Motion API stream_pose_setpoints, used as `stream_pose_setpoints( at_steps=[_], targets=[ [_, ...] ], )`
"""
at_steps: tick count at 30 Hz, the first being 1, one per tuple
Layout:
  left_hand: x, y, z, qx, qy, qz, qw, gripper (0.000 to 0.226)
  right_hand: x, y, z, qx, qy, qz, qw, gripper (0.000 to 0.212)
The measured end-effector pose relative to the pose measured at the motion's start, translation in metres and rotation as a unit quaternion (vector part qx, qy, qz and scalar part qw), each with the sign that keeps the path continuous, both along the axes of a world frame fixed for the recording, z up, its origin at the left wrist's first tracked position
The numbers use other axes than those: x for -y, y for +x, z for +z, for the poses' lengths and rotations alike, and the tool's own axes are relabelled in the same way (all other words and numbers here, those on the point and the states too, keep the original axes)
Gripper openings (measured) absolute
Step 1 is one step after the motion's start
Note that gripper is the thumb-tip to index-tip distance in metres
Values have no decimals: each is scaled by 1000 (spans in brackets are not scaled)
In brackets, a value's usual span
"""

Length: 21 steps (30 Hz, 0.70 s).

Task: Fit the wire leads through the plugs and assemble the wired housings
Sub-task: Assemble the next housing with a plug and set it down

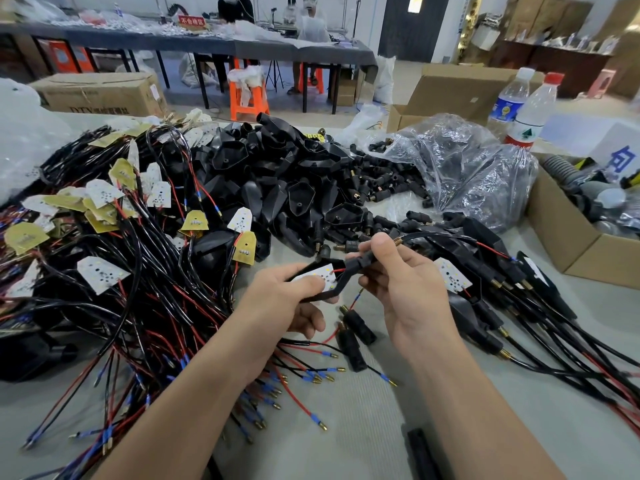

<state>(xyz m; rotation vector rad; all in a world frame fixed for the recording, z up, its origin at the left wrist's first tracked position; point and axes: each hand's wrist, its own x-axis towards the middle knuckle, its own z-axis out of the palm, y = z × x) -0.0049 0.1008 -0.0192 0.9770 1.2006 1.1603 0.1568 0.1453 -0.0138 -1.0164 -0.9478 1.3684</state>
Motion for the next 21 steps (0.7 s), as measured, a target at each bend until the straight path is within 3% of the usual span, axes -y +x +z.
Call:
stream_pose_setpoints(
  at_steps=[5, 8, 12, 15, 21],
  targets=[
    [0, 5, -4, -40, 61, 29, 997, 20, -1, -2, -4, 52, 15, -92, 994, 30],
    [2, 12, -5, 23, 54, 17, 998, 22, 3, -9, -7, 47, 24, -109, 993, 47],
    [0, 16, -6, 73, 37, 19, 996, 24, 8, -17, -8, 58, 21, -72, 995, 45],
    [0, 11, -2, 99, 39, 11, 994, 25, 3, -9, -5, 95, 23, -37, 995, 32],
    [0, 2, 5, 152, 29, 8, 988, 31, 1, 10, 5, 70, 51, 52, 995, 19]
  ],
)
